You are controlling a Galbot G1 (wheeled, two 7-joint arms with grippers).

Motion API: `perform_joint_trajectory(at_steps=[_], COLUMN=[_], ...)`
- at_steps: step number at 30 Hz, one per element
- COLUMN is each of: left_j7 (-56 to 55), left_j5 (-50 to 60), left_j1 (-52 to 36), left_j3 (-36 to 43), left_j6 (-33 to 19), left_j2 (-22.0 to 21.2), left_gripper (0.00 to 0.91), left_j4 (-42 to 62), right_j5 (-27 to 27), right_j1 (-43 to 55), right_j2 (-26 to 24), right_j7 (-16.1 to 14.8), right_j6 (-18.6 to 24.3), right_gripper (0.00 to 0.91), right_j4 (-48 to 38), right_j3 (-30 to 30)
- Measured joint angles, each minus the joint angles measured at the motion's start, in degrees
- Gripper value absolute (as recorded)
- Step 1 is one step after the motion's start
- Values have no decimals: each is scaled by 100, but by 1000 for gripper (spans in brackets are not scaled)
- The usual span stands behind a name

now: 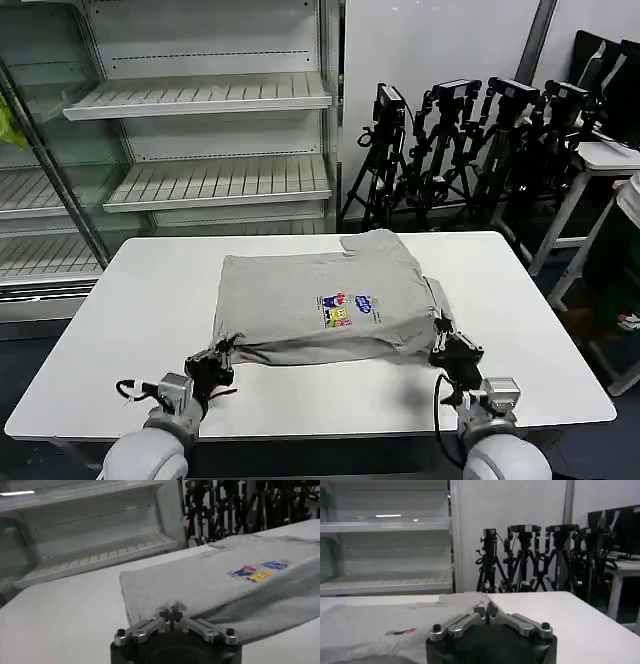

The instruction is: Fold and organize the clothes.

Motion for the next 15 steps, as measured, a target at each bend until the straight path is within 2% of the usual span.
perform_joint_trajectory(at_steps=[1,2,10,15], left_j7=[0,-1,-51,-84], left_j5=[0,3,15,34], left_j1=[-69,-142,-513,-566], left_j3=[29,62,239,251], left_j6=[2,3,5,-44], left_j2=[7,11,-23,-77], left_gripper=[907,907,907,907], left_j4=[59,129,486,572], right_j5=[-12,-24,-218,-410], right_j1=[64,120,458,456], right_j2=[5,9,120,144], right_j7=[5,10,21,-38], right_j6=[-15,-27,-33,105], right_gripper=[826,907,907,907], right_j4=[-75,-147,-701,-791], right_j3=[-36,-69,-279,-281])
